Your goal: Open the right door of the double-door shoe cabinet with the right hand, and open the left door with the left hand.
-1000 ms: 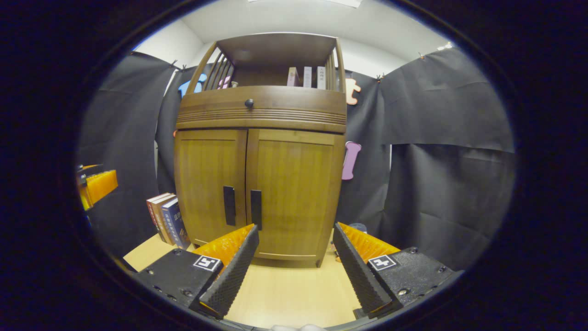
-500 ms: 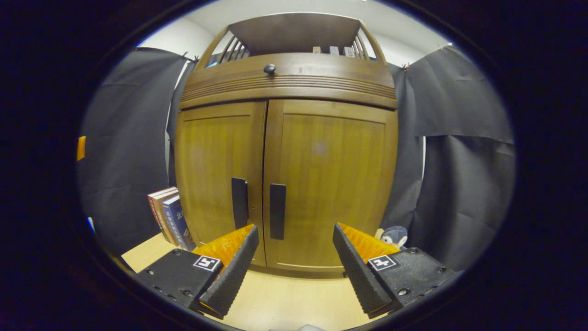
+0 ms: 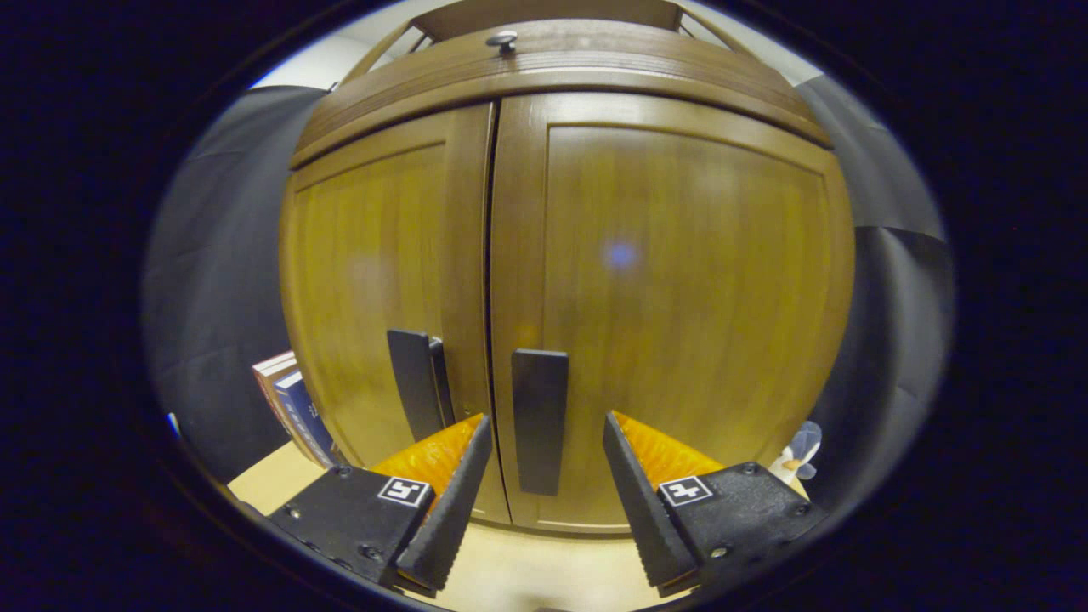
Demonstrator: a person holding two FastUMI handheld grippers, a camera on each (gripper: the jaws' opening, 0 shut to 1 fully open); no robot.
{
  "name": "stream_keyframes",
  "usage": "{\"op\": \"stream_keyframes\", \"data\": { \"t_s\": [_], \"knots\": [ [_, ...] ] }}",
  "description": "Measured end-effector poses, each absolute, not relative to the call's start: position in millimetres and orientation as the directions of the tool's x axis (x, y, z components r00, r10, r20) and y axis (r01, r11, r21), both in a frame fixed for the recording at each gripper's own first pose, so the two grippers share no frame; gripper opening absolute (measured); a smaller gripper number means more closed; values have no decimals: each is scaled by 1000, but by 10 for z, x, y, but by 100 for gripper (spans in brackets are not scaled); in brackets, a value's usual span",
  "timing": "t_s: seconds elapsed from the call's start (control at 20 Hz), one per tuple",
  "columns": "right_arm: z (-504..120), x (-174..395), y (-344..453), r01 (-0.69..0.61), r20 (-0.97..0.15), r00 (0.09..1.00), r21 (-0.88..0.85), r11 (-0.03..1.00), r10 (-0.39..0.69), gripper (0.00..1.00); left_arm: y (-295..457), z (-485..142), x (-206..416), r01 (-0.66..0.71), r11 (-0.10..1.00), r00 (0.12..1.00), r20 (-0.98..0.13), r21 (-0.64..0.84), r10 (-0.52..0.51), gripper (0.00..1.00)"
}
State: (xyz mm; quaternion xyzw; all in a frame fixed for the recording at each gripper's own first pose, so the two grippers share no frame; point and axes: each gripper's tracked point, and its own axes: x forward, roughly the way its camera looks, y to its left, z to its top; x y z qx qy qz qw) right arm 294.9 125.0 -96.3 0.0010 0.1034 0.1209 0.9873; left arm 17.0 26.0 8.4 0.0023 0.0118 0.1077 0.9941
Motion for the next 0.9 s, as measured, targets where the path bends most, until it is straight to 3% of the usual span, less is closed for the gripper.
{"op": "stream_keyframes", "data": {
  "t_s": [0.25,0.5,0.9],
  "knots": [
    [-970,3105,1386,-251,-198,947,31,967,252,67,358,73,128,-250,968,968,-28,-11,250,96],
    [-998,3181,1340,-234,-206,949,58,971,241,36,411,66,38,-259,966,966,-26,5,259,96],
    [-1008,2871,1249,-274,-227,933,51,960,278,30,371,35,-92,-217,976,976,-21,-8,217,96]
  ]
}}
